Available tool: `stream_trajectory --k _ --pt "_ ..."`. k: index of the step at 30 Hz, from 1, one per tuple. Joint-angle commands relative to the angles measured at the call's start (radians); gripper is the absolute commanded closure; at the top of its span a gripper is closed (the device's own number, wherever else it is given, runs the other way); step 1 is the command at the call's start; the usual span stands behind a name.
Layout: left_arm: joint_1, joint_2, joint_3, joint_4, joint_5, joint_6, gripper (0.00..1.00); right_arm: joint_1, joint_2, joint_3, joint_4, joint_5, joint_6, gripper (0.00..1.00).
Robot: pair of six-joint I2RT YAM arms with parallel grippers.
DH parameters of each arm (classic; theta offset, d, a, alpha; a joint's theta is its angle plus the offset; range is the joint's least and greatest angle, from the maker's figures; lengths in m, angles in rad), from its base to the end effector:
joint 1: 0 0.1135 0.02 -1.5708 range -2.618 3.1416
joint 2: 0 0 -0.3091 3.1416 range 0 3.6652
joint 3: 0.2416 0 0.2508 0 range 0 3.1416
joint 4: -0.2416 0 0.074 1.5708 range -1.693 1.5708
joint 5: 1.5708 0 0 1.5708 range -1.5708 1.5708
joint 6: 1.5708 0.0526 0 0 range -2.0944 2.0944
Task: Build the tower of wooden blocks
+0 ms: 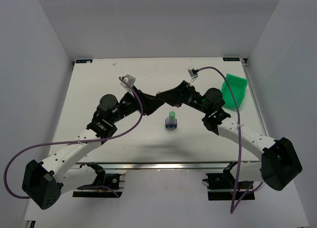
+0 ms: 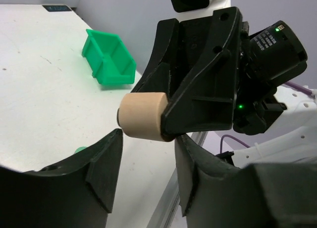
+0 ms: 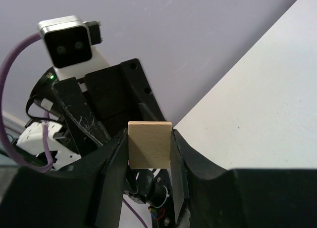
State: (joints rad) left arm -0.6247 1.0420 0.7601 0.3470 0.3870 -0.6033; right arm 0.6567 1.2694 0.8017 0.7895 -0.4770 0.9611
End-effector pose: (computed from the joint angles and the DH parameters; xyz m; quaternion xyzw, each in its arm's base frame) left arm 0.1807 -0.1548 0.3783 0.1475 0.6694 -0.5201 0.5096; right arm 0.2127 0.1945 0.3906 -0.1033 0.5906 0.6657 0.4442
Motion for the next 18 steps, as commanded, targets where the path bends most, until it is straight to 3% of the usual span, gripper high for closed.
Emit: stream_trajectory --k 1,8,18 --pt "-0.003 -0.003 0.001 -0.012 -0.128 -0.009 0.46 0.029 -0.028 0.014 0.045 0.028 0.007 0.63" --pt "-0.003 -0.037 -0.025 0.01 -0.203 -0.019 0.54 0.061 -0.013 0.031 -0.021 0.055 -0.019 0.62" --pt "-0.003 -0.1 -0.028 -0.146 -0.35 0.017 0.63 0.064 -0.025 0.033 -0.079 0.095 -0.067 0.61"
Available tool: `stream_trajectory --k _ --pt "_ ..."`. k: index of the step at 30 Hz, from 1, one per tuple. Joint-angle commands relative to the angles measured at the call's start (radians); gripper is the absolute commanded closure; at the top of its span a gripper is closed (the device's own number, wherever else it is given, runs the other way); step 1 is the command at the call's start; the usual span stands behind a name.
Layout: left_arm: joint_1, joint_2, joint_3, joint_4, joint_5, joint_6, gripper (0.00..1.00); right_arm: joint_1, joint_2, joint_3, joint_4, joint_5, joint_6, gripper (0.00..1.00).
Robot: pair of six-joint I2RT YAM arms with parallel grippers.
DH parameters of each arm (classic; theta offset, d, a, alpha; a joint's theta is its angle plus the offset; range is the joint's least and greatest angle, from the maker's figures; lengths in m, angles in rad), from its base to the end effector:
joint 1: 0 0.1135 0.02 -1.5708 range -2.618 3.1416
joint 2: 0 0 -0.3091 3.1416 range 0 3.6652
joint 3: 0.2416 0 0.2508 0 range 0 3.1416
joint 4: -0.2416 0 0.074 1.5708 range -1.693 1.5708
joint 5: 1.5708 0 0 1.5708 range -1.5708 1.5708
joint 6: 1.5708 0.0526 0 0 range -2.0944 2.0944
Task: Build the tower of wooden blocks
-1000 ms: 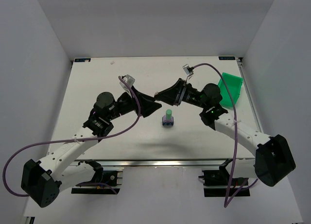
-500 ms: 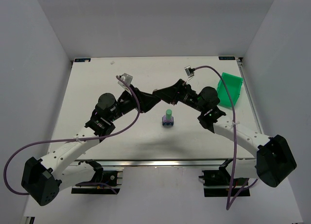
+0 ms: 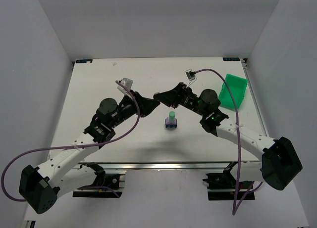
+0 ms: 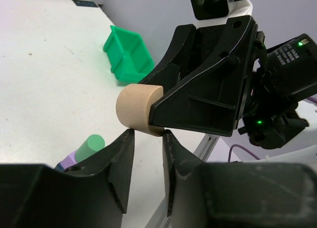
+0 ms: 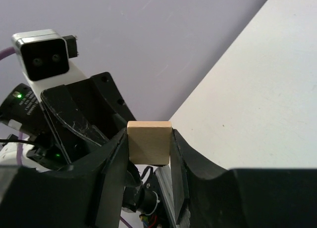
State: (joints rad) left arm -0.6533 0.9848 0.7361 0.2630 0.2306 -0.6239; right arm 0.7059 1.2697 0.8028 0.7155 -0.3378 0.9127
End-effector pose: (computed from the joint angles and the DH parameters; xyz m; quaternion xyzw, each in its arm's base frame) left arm 0.1714 -0.1463 0.3710 0.0922 0.6961 -0.4865 0.5199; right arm 0.2114 0.2031 0.3831 -0.0695 0.6157 0.6344 0.4622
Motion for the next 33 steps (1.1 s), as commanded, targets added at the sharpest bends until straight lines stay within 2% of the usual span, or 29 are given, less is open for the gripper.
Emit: stream_trajectory --k 1,7,14,16,19,24,27,29,33 --pt "0.026 -0.051 -0.004 -0.073 -0.203 0.041 0.64 0.014 -0.027 0.032 -0.011 -0.04 -0.024 0.61" --pt "0.026 -0.078 -0.01 -0.123 -0.255 0.047 0.65 0.014 -0.027 0.038 -0.022 -0.05 -0.052 0.64" --pt "0.026 -0.08 0.003 -0.157 -0.232 0.075 0.65 0.014 -0.024 0.047 -0.004 -0.09 -0.083 0.7" --pt "0.027 -0.083 -0.001 -0.134 -0.141 0.096 0.62 0.014 -0.021 0.05 -0.001 -0.109 -0.097 0.72" --pt "0.03 -0.077 0.005 -0.119 0.008 0.151 0.47 0.009 -0.009 0.05 0.064 -0.176 -0.101 0.76" --pt "0.049 -0.086 0.013 -0.107 0.222 0.217 0.3 0.001 -0.024 0.084 0.058 -0.296 -0.233 0.81" --pt "0.05 -0.106 0.02 -0.132 0.253 0.251 0.29 -0.006 -0.052 0.102 0.009 -0.392 -0.348 0.83" --pt "0.049 -0.117 0.017 -0.131 0.269 0.265 0.36 -0.011 -0.072 0.105 -0.02 -0.444 -0.396 0.85" --pt "0.049 -0.135 -0.021 -0.047 0.445 0.293 0.36 -0.022 -0.082 0.13 -0.123 -0.518 -0.524 0.87"
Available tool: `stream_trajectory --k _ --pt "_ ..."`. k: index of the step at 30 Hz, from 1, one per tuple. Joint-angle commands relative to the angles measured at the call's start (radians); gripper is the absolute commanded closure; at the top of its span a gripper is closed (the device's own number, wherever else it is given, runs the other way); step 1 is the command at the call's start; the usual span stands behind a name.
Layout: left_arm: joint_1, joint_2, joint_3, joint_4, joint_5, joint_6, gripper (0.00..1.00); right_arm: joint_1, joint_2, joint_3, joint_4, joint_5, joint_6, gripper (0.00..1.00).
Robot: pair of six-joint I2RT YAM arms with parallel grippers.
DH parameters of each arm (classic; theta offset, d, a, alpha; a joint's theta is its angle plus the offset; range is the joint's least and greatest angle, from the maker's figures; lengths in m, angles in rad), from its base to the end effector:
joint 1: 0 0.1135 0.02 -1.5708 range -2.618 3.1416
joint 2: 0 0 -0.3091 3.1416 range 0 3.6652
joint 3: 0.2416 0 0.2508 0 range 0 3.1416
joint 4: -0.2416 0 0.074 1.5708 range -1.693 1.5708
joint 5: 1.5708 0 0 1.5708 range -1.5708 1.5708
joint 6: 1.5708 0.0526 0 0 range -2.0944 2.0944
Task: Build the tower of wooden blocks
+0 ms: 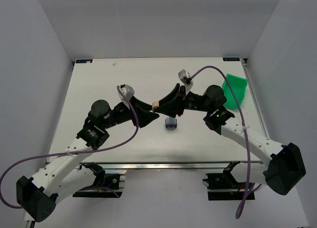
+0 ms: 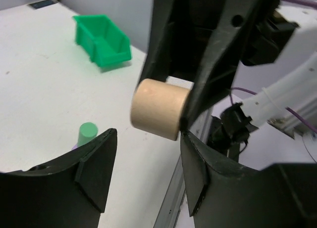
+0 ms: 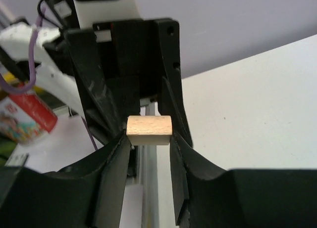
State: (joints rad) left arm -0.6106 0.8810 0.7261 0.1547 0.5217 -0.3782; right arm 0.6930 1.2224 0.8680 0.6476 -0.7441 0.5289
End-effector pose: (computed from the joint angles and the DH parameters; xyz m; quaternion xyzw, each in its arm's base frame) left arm 0.1429 -0.1320 0.3736 0.2603 0.6575 -0.4847 0.5148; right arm 0.1862 0.2009 0.4084 -0.3364 0.5297 0.6066 0.4883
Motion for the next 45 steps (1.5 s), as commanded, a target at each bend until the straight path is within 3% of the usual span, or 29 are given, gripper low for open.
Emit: stream_trajectory --k 1,11,16,29,41,43,45 --pt "0.006 -0.03 -0.011 0.066 0.176 0.053 0.36 -0.01 -0.037 0.084 -0.116 -0.107 -0.192 0.87" --pt "0.005 -0.005 0.027 0.01 0.201 0.093 0.4 -0.013 0.0 0.141 -0.25 -0.16 -0.282 0.88" --pt "-0.005 -0.033 0.029 -0.027 0.133 0.113 0.32 -0.02 -0.026 0.175 -0.37 -0.13 -0.354 0.88" --pt "-0.008 0.024 0.064 -0.066 0.075 0.125 0.33 -0.021 0.014 0.253 -0.5 -0.201 -0.346 0.88" --pt "-0.006 0.001 0.053 -0.024 0.135 0.101 0.32 -0.024 0.074 0.298 -0.597 -0.155 -0.363 0.88" --pt "-0.009 -0.002 0.049 -0.012 0.152 0.099 0.35 -0.024 0.077 0.298 -0.595 -0.164 -0.366 0.88" --pt "-0.009 -0.005 0.041 -0.001 0.159 0.093 0.47 -0.023 0.077 0.295 -0.585 -0.173 -0.365 0.88"
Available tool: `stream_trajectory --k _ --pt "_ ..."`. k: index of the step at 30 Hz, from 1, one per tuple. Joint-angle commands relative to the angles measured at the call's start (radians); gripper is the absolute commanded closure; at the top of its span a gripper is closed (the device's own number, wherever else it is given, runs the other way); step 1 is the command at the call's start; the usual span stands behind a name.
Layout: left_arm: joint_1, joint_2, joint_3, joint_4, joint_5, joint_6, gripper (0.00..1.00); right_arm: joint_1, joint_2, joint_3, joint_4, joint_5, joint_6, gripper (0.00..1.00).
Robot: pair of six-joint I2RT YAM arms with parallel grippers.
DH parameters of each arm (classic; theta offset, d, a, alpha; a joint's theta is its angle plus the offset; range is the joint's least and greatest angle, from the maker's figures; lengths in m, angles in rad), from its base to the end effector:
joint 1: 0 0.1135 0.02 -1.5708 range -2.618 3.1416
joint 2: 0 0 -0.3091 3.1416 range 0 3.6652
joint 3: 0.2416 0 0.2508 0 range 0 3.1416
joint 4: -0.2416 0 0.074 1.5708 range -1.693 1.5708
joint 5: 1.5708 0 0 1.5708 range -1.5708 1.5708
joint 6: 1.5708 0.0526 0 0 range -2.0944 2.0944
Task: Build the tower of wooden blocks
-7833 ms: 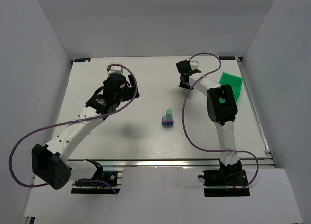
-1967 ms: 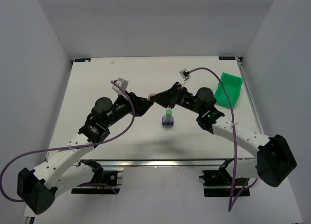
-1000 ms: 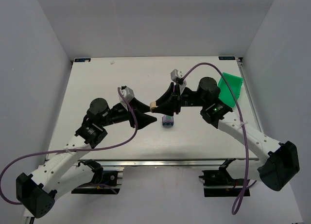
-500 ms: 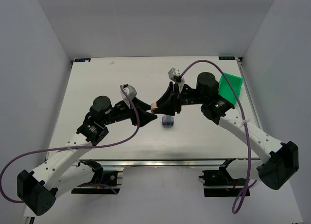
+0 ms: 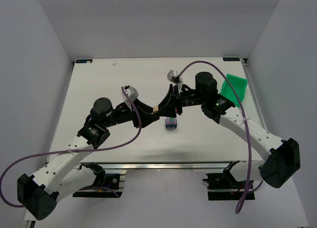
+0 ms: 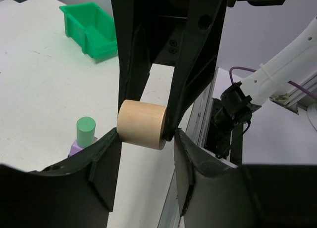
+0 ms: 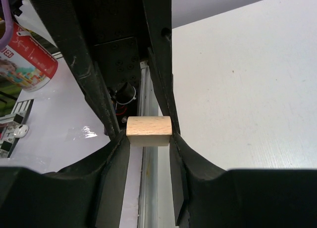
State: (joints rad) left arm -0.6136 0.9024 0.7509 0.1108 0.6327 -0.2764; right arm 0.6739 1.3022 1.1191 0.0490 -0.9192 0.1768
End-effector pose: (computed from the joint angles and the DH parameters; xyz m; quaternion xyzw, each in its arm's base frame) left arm 0.1411 -0.1375 0.3739 0.3274 0.6397 -0.4859 0.4975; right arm 0.2031 0.2157 0.4120 -0.4490 0.5822 0.5476 0.3995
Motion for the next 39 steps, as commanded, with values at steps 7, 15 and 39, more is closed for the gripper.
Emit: stream_trajectory --k 7,15,39 --pt "-0.005 -0.013 0.015 0.055 0.059 -0.01 0.86 -0.007 -0.012 0.038 0.014 0.019 -0.008 0.84" --pt "-0.005 -0.028 -0.005 0.072 0.039 -0.01 1.0 -0.017 -0.03 0.045 0.012 0.042 0.027 0.42" --pt "-0.008 0.027 0.103 -0.343 -0.44 -0.072 1.0 -0.083 -0.109 0.053 -0.034 0.235 0.05 0.11"
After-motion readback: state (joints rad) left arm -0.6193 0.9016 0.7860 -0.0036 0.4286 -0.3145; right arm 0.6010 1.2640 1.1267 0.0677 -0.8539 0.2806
